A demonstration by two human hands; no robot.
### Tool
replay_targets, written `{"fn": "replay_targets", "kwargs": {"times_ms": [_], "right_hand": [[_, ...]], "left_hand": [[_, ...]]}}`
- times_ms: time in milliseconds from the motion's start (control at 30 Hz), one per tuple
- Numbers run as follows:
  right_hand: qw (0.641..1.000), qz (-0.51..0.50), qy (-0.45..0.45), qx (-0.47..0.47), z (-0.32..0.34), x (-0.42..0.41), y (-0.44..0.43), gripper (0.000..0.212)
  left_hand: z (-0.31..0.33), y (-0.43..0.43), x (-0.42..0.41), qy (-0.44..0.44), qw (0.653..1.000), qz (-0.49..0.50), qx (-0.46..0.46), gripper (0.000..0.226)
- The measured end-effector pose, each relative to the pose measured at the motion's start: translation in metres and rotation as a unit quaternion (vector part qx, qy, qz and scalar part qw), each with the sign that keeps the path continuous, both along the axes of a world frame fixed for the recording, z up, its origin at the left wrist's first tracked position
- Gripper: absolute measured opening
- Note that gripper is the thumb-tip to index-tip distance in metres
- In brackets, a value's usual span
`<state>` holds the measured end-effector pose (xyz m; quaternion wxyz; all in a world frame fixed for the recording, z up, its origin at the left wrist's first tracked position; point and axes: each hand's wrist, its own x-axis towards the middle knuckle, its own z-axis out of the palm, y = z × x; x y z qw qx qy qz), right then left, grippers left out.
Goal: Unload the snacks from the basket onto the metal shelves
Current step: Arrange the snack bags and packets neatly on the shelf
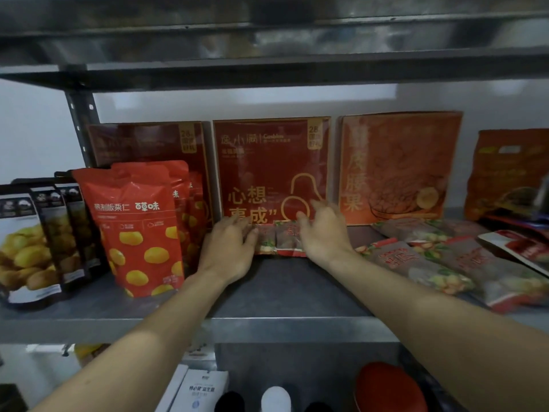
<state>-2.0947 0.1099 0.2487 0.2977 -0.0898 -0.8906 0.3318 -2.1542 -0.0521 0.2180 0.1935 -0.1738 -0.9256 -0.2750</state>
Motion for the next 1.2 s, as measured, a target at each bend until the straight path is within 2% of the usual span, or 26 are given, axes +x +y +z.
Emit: {"fn": "replay_targets", "kwargs": {"times_ms": [100, 300, 400, 500, 600, 633, 700, 767, 833, 900, 1033, 1200], "right_hand": [[0.999, 0.017, 0.042, 0.004, 0.028, 0.015, 0.014, 0.045], [0.994, -0.057, -0.078, 0.054, 0.045, 0.055, 0.076, 0.023], [0.983, -0.077, -0.156, 0.063, 0.043, 0.076, 0.099, 0.021], [0.969, -0.078, -0.229, 0.054, 0.039, 0.091, 0.111, 0.029], [0.966, -0.026, -0.258, 0.006, 0.031, 0.098, 0.116, 0.043], [0.969, -0.008, -0.245, -0.028, 0.027, 0.099, 0.116, 0.049], [0.977, 0.02, -0.181, -0.11, 0.022, 0.103, 0.115, 0.043], [0.977, 0.041, -0.104, -0.183, 0.021, 0.105, 0.113, 0.039], [0.966, 0.078, -0.046, -0.244, 0.022, 0.106, 0.11, 0.047], [0.96, 0.101, -0.018, -0.261, 0.024, 0.104, 0.105, 0.055], [0.955, 0.137, -0.006, -0.264, 0.024, 0.1, 0.093, 0.06], [0.94, 0.174, -0.022, -0.291, 0.017, 0.096, 0.08, 0.056]], "left_hand": [[0.006, 0.008, 0.012, 0.072, 0.997, -0.018, -0.004, 0.047], [0.024, 0.055, 0.043, 0.09, 0.992, -0.083, 0.021, 0.041], [0.024, 0.082, 0.06, 0.018, 0.992, -0.122, 0.024, 0.041], [0.018, 0.107, 0.077, -0.082, 0.98, -0.182, 0.018, 0.053], [0.013, 0.127, 0.092, -0.151, 0.957, -0.24, 0.054, 0.051], [0.011, 0.131, 0.095, -0.167, 0.947, -0.26, 0.086, 0.047], [0.008, 0.137, 0.099, -0.195, 0.923, -0.288, 0.164, 0.042], [0.007, 0.137, 0.099, -0.198, 0.899, -0.294, 0.255, 0.048], [0.007, 0.134, 0.098, -0.196, 0.869, -0.303, 0.338, 0.056], [0.009, 0.129, 0.097, -0.199, 0.844, -0.318, 0.384, 0.061], [0.008, 0.116, 0.093, -0.16, 0.847, -0.315, 0.397, 0.06], [0.005, 0.098, 0.091, -0.133, 0.857, -0.303, 0.395, 0.061]]}}
